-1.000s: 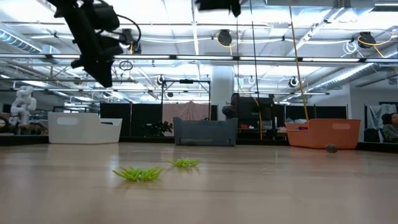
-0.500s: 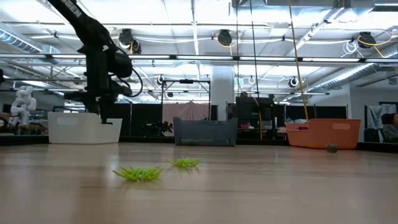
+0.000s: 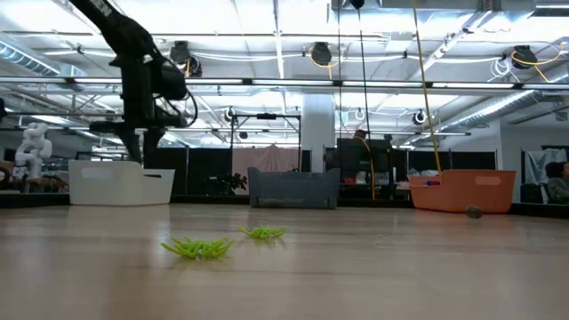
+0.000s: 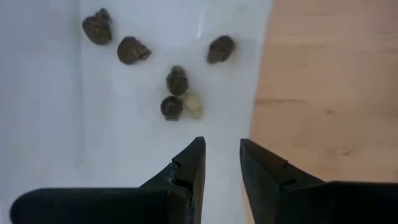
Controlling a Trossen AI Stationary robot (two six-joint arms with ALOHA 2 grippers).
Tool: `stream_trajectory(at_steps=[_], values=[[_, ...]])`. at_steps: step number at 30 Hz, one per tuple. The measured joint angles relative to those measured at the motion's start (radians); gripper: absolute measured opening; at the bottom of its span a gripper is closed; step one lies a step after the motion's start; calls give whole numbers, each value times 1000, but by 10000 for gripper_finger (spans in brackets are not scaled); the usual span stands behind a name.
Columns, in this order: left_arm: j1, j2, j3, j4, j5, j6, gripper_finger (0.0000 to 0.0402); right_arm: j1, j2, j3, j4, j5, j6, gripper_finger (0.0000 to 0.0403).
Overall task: Sort Halloween decoration
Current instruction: Put the white toy skull into the black bin
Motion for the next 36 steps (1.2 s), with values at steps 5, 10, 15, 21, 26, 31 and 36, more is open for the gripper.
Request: stream_trajectory(at_steps=[5,10,15,21,26,31,36], values=[[29,55,-11,16,22,4,95,-24,0,0,-39,-5,-30,102],[28,82,-11,59,24,1,95,-45,0,0,-65,-33,-56,102],[29,118,-11,61,19,1,95,-62,0,0,-75,-81,-76,102],[29,123,-11,81,-15,-1,95,-69,0,0,-118,-83,-95,102],[29,123,-11,79,-59,-1,95,-71,0,0,-137,-100,-120,102],[36,123,-33,104,-61,-13,95,-71,0,0,-155,-108,-130,102],[37,123,-65,104,-61,-26,95,-71,0,0,-154,-108,-139,102]])
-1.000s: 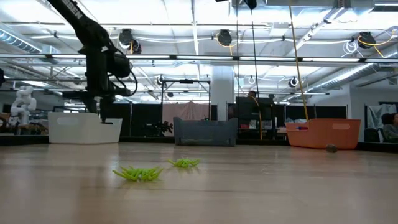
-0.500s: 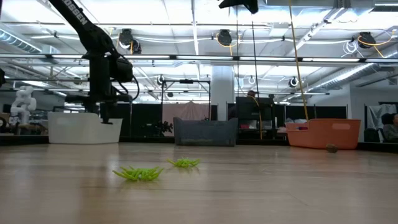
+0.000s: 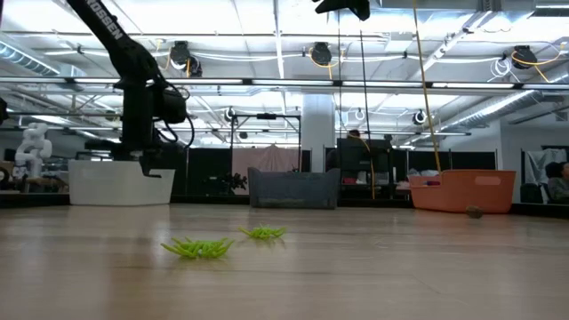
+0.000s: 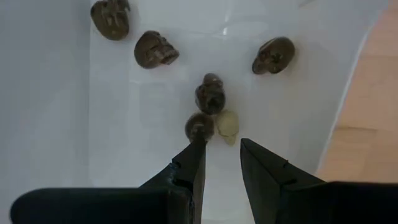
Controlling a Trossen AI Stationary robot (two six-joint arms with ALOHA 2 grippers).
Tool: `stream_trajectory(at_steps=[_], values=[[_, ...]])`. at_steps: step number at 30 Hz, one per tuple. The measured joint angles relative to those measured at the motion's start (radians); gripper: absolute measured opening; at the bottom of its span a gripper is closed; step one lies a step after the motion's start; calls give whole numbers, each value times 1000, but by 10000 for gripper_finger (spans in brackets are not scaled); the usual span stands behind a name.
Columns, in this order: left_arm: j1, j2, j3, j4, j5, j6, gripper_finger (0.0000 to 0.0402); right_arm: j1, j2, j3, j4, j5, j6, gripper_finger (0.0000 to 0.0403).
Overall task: Sort Halloween decoration
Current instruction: Put the white toy skull into the black bin
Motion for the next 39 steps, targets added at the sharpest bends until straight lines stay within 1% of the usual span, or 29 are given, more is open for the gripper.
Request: stream_trajectory(at_steps=[9,15,27,35,39], values=[[-6,0,-2,58,5,8,95,0,0,0,0,0,0,102],[-7,34,-2,94,19,8,95,0,0,0,0,0,1,102],[-23,53,-2,72,5,0,95,0,0,0,-8,0,10,102],[-56,32,-2,36,-6,-5,95,-6,0,0,-9,1,1,102],[-74,32,-2,-3,-44,-49,95,-15,0,0,-19,1,-3,102]])
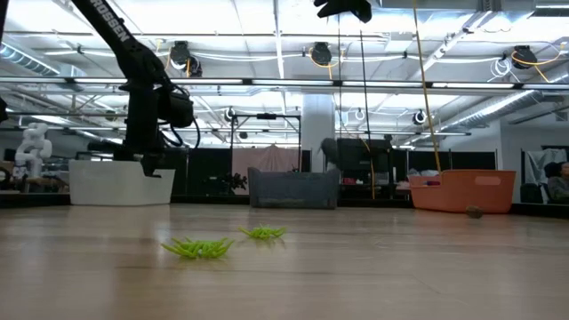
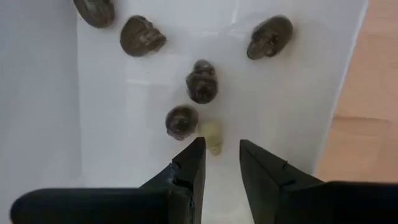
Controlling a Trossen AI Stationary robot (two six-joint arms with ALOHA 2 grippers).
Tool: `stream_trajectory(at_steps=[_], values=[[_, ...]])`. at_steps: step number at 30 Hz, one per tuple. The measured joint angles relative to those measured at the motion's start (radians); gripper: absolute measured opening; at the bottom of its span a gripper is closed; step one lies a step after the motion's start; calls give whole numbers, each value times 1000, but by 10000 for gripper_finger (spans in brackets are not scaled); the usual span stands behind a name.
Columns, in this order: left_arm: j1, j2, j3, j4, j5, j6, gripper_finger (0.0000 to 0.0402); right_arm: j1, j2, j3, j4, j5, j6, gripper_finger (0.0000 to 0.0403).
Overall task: Sort Halloween decoration
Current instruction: Put the white toy skull into the black bin
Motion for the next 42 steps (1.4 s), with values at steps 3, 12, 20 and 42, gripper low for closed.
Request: stream_trajectory(at_steps=[3,12,20,42], values=[[-8,0,0,1,-11,-4,95,-5,0,0,0,0,-1,102],[5,0,-12,-19,-15,-76,95,-5,0,0,-3,0,-16,102],[12,0,-32,36,-13,-81,95,-5,0,0,-16,0,-28,102],[12,19,-37,84,-23,-108,95,-5,0,0,-18,-1,-30,102]])
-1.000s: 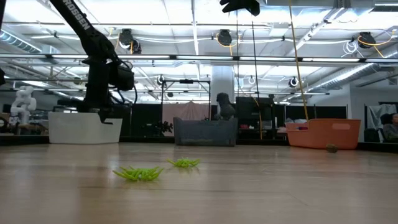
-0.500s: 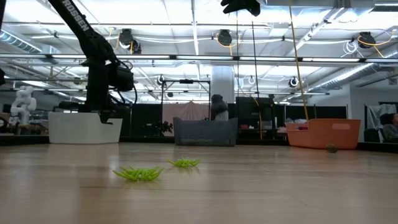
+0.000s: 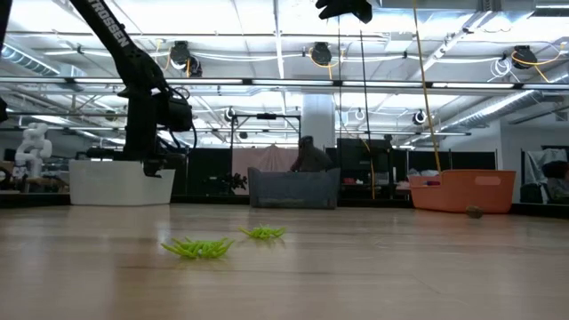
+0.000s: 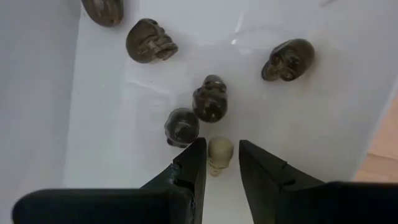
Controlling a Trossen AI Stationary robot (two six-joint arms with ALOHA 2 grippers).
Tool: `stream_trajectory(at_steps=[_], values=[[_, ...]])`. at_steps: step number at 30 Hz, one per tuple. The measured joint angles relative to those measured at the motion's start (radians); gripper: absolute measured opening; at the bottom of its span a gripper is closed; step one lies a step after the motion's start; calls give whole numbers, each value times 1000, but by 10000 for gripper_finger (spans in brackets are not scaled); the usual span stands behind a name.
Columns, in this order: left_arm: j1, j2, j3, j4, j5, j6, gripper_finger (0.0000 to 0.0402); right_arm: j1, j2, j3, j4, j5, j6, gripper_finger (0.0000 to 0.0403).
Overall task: Sort Halloween decoration
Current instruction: Put the white toy skull into the black bin
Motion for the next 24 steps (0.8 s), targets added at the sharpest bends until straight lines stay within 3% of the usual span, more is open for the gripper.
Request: stream_trajectory(at_steps=[17,24], values=[[-13,16,0,6,-11,-1,93,0,0,0,0,0,0,102],[-13,17,0,6,-9,6,45,0,0,0,0,0,0,102]])
